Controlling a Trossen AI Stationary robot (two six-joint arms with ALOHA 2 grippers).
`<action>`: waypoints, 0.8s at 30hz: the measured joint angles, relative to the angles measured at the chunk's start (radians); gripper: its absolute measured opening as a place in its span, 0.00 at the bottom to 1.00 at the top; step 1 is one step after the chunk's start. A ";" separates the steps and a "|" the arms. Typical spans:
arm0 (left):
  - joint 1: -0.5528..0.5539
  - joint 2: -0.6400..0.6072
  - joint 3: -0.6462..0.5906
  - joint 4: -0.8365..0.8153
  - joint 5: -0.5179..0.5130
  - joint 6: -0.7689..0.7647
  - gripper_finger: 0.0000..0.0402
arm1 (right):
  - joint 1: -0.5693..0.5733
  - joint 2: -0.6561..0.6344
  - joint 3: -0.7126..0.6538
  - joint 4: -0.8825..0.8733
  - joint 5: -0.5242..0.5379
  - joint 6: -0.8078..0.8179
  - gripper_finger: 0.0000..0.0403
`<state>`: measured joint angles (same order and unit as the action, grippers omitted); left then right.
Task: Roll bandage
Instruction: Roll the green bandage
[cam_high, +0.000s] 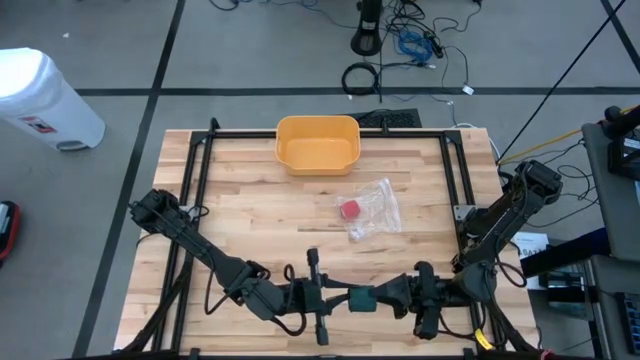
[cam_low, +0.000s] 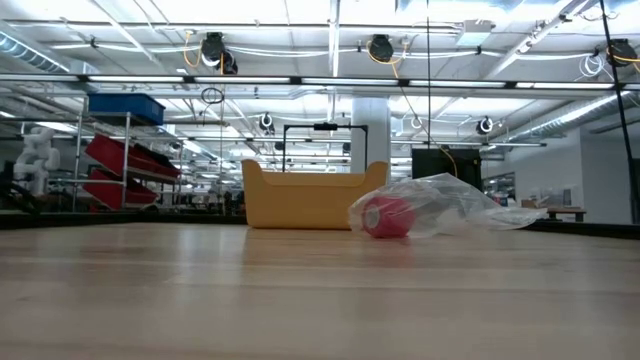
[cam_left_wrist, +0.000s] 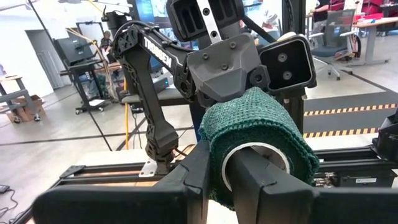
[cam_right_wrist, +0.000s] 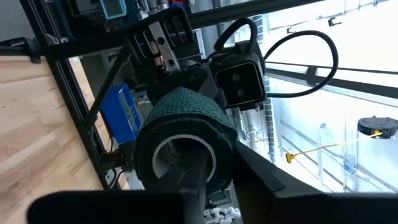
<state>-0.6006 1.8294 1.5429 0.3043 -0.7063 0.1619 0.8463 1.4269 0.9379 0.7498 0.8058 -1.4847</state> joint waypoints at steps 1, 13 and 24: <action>0.000 0.000 0.000 0.000 0.000 0.000 0.12 | 0.000 0.000 0.000 0.000 0.000 0.007 0.13; -0.002 0.000 0.000 -0.002 0.000 -0.001 0.15 | 0.000 0.000 0.000 -0.001 0.002 0.008 0.10; -0.010 0.000 0.000 0.000 -0.004 -0.017 0.47 | 0.014 0.000 0.000 -0.003 0.008 0.007 0.10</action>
<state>-0.6110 1.8294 1.5429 0.3038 -0.7105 0.1449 0.8600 1.4269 0.9379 0.7468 0.8140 -1.4772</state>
